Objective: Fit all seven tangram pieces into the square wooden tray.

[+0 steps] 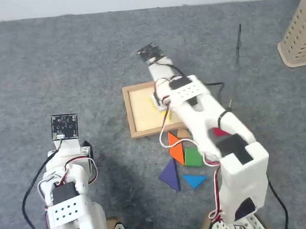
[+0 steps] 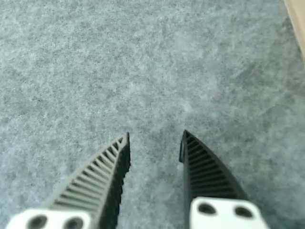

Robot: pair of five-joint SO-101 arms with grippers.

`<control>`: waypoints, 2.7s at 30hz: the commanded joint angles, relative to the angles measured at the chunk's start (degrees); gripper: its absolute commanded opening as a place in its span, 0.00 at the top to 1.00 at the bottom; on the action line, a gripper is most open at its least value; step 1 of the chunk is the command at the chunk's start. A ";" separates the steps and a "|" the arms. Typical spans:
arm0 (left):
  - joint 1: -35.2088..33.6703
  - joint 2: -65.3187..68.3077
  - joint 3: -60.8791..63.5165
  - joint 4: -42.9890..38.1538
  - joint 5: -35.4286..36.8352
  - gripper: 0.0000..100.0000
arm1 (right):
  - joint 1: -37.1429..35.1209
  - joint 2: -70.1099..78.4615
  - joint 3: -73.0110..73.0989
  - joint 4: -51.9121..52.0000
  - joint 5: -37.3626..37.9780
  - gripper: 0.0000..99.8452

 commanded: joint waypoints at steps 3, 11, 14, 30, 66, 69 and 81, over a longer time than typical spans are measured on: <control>-0.35 -1.14 -0.22 -1.49 -0.35 0.83 | 5.67 0.13 -2.02 3.30 3.87 0.99; -0.35 -1.14 -0.22 -1.49 -0.35 0.83 | 7.78 -0.22 -2.11 3.30 4.40 0.99; -0.35 -1.14 -0.22 -1.49 -0.35 0.83 | 7.87 -1.71 -2.11 3.30 4.40 0.99; -0.35 -1.14 -0.22 -1.49 -0.35 0.83 | -3.38 -13.93 9.76 4.62 1.85 0.99; -0.35 -1.14 -0.22 -1.49 -0.35 0.83 | 9.80 -2.68 3.34 14.81 -7.91 0.99; -0.35 -1.14 -0.22 -1.49 -0.35 0.83 | 8.31 -7.34 10.11 11.82 -7.74 0.99; -0.35 -1.14 -0.22 -1.49 -0.35 0.83 | 1.19 -22.99 26.46 6.37 -5.27 0.99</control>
